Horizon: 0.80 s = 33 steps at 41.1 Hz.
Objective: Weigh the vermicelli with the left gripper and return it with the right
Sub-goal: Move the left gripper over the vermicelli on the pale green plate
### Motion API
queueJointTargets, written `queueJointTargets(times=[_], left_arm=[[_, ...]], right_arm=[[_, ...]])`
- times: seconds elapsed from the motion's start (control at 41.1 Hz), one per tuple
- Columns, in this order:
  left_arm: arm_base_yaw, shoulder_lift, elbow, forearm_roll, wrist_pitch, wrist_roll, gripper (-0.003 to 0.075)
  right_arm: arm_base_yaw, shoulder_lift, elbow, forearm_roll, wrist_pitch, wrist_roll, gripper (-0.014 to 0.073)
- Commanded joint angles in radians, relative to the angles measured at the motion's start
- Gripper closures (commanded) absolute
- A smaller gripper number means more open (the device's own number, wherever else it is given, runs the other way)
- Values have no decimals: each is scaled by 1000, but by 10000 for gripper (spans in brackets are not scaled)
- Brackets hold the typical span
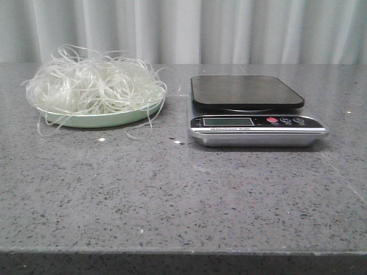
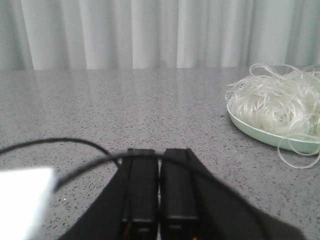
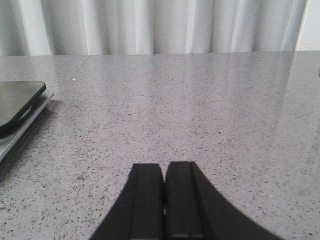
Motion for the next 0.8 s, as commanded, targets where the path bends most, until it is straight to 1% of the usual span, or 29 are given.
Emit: queueJointTargets(times=[0.0, 0.608, 0.681, 0.779], left_arm=[[2, -21, 8, -9, -75, 0, 583], [2, -21, 8, -9, -77, 0, 583], [2, -21, 8, -9, -85, 0, 583], [2, -21, 8, -9, -139, 0, 583]], right_arm=[[-1, -16, -8, -7, -70, -4, 442], [-1, -16, -8, -7, -70, -4, 442], [-1, -16, -8, -7, -70, -4, 442], [-1, -16, -8, -7, -70, -4, 442]])
